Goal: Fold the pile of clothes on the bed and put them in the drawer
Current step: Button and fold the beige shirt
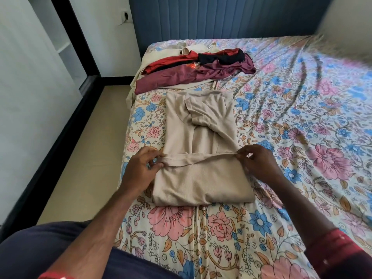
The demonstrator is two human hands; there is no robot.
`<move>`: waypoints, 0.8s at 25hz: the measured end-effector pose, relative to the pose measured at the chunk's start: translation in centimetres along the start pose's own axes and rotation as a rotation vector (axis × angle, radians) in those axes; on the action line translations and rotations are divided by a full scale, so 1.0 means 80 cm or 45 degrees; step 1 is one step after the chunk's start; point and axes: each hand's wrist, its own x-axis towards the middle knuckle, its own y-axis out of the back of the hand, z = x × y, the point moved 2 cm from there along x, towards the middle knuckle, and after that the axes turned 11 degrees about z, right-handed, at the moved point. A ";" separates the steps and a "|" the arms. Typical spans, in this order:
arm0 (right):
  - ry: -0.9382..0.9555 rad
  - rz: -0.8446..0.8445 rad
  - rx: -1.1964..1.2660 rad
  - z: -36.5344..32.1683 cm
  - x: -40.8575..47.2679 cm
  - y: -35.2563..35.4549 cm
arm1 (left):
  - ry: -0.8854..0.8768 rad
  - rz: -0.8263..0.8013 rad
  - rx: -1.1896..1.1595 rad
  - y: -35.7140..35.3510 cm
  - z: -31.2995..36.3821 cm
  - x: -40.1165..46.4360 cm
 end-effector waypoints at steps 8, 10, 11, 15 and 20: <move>-0.173 0.010 0.602 0.008 0.012 -0.014 | -0.320 0.011 0.277 -0.003 -0.011 0.006; -0.339 -0.116 0.859 0.015 0.008 -0.018 | -0.158 -0.036 0.204 -0.005 -0.017 0.010; -0.399 -0.141 0.924 0.018 0.007 -0.018 | -0.105 -0.088 0.142 -0.006 -0.020 0.011; -0.465 -0.181 0.920 0.019 0.005 -0.024 | 0.044 -0.145 -0.102 0.005 -0.022 0.004; -0.493 -0.166 0.889 0.018 0.007 -0.031 | 0.231 -0.087 -0.085 0.003 -0.019 0.006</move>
